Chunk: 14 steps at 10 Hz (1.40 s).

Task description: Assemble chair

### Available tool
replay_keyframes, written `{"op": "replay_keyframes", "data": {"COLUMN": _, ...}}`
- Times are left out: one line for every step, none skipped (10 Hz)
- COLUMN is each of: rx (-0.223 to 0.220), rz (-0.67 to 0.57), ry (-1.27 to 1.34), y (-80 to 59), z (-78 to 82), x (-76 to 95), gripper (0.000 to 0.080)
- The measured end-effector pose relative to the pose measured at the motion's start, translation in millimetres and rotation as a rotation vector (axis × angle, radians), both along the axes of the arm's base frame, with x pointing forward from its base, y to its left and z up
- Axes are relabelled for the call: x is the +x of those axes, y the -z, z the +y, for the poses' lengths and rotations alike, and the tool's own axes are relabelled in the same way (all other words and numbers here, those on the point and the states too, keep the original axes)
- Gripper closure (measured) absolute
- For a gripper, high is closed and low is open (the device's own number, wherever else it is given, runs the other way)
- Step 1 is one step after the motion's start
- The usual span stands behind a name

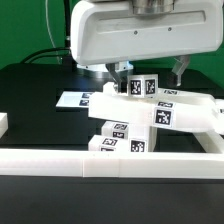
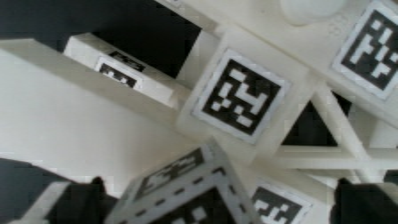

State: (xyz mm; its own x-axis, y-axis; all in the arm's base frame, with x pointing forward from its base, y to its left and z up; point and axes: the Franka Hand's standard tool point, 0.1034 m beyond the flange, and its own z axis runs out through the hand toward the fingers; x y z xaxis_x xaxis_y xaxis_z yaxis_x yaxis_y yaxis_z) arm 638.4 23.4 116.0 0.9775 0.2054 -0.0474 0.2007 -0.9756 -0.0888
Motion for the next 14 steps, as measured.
{"op": "replay_keyframes", "data": {"rx": 0.0, "rz": 0.0, "ry": 0.0, "y": 0.1, "z": 0.0, "x": -0.1, "gripper": 0.0334}}
{"op": "replay_keyframes", "data": {"rx": 0.0, "rz": 0.0, "ry": 0.0, "y": 0.1, "z": 0.0, "x": -0.1, "gripper": 0.0524}}
{"op": "replay_keyframes", "data": {"rx": 0.0, "rz": 0.001, "ry": 0.001, "y": 0.4, "z": -0.2, "x": -0.4, "gripper": 0.0524}}
{"op": "replay_keyframes", "data": {"rx": 0.0, "rz": 0.002, "ry": 0.017, "y": 0.4, "z": -0.1, "x": -0.4, "gripper": 0.0522}}
{"op": "replay_keyframes", "data": {"rx": -0.002, "rz": 0.004, "ry": 0.033, "y": 0.5, "z": -0.1, "x": -0.4, "gripper": 0.0522}}
{"op": "replay_keyframes", "data": {"rx": -0.001, "rz": 0.009, "ry": 0.06, "y": 0.8, "z": -1.2, "x": -1.1, "gripper": 0.0522}}
{"op": "replay_keyframes", "data": {"rx": -0.004, "rz": 0.02, "ry": 0.145, "y": 1.7, "z": -4.0, "x": -2.0, "gripper": 0.0522}}
{"op": "replay_keyframes", "data": {"rx": -0.009, "rz": 0.032, "ry": 0.31, "y": 1.9, "z": -2.5, "x": -1.8, "gripper": 0.0522}}
{"op": "replay_keyframes", "data": {"rx": -0.018, "rz": 0.037, "ry": 0.434, "y": 1.7, "z": 0.4, "x": -0.9, "gripper": 0.0522}}
{"op": "replay_keyframes", "data": {"rx": -0.024, "rz": 0.041, "ry": 0.526, "y": 2.0, "z": 0.9, "x": -0.3, "gripper": 0.0522}}
{"op": "replay_keyframes", "data": {"rx": -0.032, "rz": 0.049, "ry": 0.675, "y": 2.2, "z": 2.1, "x": 0.5, "gripper": 0.0522}}
{"op": "replay_keyframes", "data": {"rx": -0.037, "rz": 0.055, "ry": 0.767, "y": 2.1, "z": 3.1, "x": 0.9, "gripper": 0.0522}}
{"op": "replay_keyframes", "data": {"rx": -0.042, "rz": 0.063, "ry": 0.856, "y": 2.2, "z": 3.3, "x": 0.8, "gripper": 0.0522}}
{"op": "replay_keyframes", "data": {"rx": -0.043, "rz": 0.07, "ry": 0.921, "y": 2.2, "z": 3.9, "x": 0.9, "gripper": 0.0522}}
